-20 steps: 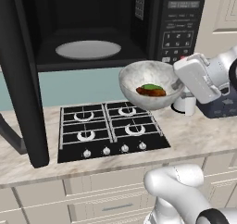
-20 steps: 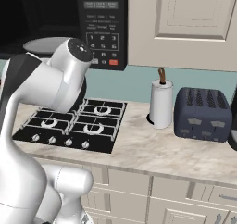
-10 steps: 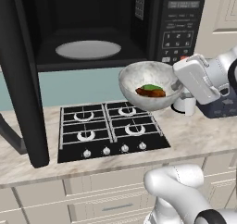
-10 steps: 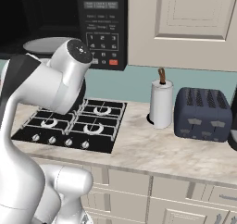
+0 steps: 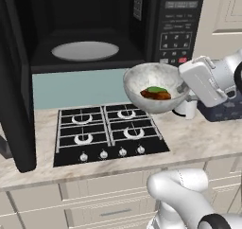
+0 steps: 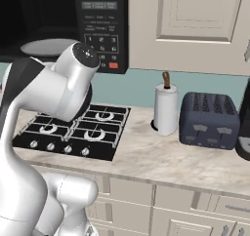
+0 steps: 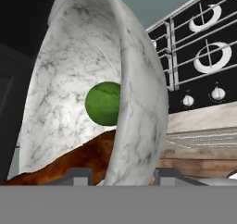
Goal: The microwave is finished heating the chicken drumstick and avocado. Take the bowl containing the food and place it on the dining counter.
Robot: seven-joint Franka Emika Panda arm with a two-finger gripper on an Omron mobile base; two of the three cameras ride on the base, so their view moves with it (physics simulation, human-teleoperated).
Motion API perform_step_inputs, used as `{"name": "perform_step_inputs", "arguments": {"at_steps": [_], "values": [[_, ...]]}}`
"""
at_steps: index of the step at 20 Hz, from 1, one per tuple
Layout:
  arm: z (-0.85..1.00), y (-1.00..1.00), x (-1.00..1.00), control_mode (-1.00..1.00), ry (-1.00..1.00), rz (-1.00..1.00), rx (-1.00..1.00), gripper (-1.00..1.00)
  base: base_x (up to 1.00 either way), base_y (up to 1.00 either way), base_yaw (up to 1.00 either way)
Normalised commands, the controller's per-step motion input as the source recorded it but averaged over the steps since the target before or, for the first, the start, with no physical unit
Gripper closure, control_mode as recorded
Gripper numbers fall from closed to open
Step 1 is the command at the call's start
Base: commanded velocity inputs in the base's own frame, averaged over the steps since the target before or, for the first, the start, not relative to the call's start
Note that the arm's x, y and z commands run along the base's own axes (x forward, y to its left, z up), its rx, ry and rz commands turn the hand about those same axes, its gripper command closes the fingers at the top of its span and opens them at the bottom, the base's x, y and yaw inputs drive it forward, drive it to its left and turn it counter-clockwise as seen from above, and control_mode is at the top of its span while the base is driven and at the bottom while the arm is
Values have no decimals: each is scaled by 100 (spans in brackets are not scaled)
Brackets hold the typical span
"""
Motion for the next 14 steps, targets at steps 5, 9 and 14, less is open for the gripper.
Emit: {"name": "perform_step_inputs", "arguments": {"at_steps": [5, 9, 14], "values": [[0, 0, 0, 100, 0, 0, 0, 100, -4, -80, 12], [0, 0, 0, 100, 0, 0, 0, 100, -52, -84, 30], [0, 0, 0, 100, 0, 0, 0, 100, -97, -42, 66]]}}
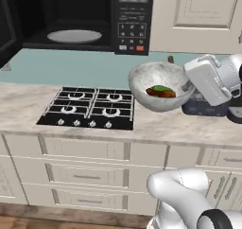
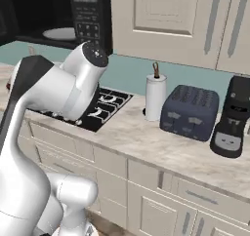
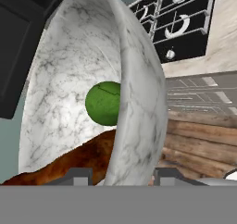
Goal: The microwave is finished heating the chicken drumstick and avocado. Take the bowl containing the food and place it on the dining counter.
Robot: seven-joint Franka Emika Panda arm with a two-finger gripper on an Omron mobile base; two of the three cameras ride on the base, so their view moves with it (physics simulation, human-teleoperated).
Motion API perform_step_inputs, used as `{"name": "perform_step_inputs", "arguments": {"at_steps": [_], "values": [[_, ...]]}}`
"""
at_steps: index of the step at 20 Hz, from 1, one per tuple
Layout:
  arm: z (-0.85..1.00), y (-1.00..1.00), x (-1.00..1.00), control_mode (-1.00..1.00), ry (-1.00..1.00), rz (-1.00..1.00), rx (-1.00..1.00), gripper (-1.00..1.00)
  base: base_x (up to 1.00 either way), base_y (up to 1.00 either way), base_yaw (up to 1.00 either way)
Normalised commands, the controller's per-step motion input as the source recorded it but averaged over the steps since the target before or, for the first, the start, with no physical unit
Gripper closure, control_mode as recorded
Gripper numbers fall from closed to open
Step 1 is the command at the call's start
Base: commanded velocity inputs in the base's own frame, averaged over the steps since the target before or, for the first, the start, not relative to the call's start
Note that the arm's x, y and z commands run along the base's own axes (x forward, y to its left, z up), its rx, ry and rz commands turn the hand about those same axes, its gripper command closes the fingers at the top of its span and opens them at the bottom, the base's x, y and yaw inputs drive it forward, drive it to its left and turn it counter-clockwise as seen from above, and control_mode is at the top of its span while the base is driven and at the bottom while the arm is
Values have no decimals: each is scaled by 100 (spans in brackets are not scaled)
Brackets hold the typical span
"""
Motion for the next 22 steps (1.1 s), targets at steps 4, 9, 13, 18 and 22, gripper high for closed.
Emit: {"name": "perform_step_inputs", "arguments": {"at_steps": [4, 9, 13, 18, 22], "values": [[0, 0, 0, 100, 0, 0, 0, 100, -75, -4, 86], [0, 0, 0, 100, 0, 0, 0, 100, -58, 0, 88], [0, 0, 0, 100, 0, 0, 0, 100, -39, 8, 90], [0, 0, 0, 100, 0, 0, 0, 100, -16, 12, 91], [0, 0, 0, 100, 0, 0, 0, 100, -6, 10, 87]]}}
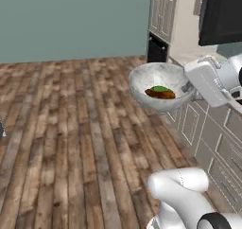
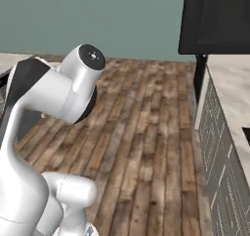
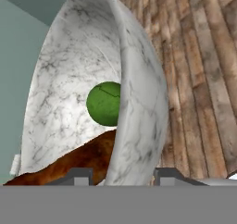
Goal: The microwave is finished heating the chicken drumstick and avocado. Take the bowl containing the food and place it on the dining counter.
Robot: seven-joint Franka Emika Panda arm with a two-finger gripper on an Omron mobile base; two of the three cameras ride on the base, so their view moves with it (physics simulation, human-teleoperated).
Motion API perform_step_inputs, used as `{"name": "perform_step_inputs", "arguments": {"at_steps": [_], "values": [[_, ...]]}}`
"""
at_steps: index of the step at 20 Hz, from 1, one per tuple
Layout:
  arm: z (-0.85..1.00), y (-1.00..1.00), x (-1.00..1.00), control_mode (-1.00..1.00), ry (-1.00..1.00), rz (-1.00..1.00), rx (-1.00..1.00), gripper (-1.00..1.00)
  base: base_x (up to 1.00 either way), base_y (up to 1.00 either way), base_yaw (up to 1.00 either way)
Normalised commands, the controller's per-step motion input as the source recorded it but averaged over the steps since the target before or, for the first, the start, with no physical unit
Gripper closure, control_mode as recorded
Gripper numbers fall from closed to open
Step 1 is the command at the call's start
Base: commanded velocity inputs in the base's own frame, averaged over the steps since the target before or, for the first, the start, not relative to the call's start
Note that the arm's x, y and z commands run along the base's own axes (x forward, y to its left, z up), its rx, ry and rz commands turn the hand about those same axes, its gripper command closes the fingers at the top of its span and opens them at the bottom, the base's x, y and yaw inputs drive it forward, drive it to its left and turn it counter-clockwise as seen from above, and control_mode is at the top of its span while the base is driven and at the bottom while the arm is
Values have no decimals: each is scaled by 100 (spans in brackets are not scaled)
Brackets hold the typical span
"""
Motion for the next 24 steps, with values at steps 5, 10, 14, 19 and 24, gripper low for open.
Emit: {"name": "perform_step_inputs", "arguments": {"at_steps": [5, 10, 14, 19, 24], "values": [[0, 0, 0, 100, 0, 0, 0, 100, 0, 5, 76], [0, 0, 0, 100, 0, 0, 0, 100, 12, 3, 63], [0, 0, 0, 100, 0, 0, 0, 100, 19, 26, 59], [0, 0, 0, 100, 0, 0, 0, 100, 26, 41, 54], [0, 0, 0, 100, 0, 0, 0, 100, 27, 72, 47]]}}
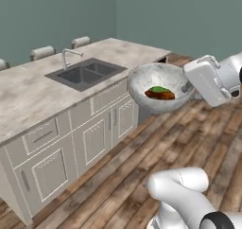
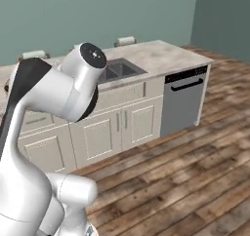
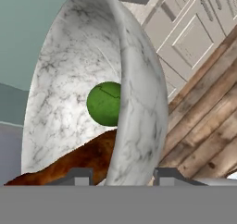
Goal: The microwave is finished heating the chicken drumstick and avocado. Take the bowl containing the food and place it on the dining counter.
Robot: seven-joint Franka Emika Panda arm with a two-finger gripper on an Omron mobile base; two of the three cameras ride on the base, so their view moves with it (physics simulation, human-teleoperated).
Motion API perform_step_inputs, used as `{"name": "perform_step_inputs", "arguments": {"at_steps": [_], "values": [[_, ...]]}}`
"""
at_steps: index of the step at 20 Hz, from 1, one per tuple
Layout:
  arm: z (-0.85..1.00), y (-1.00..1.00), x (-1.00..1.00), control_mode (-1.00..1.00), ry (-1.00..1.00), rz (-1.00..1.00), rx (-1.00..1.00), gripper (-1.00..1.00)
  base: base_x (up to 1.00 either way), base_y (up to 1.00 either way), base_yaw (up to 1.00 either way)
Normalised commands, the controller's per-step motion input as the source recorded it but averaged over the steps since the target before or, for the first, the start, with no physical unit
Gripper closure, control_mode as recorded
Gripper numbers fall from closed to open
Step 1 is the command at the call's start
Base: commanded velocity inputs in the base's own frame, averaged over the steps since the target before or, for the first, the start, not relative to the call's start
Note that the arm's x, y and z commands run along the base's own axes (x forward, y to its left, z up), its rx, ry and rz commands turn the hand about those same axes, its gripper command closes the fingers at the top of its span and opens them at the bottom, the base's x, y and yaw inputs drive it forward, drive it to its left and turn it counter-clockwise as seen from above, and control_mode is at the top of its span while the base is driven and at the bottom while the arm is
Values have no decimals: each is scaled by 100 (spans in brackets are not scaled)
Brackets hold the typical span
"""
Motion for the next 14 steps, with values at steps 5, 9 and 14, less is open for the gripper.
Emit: {"name": "perform_step_inputs", "arguments": {"at_steps": [5, 9, 14], "values": [[0, 0, 0, 100, 0, 0, 0, 100, 38, 99, 38], [0, 0, 0, 100, 0, 0, 0, 100, 8, 100, 18], [0, 0, 0, 100, 0, 0, 0, 100, 0, 100, 9]]}}
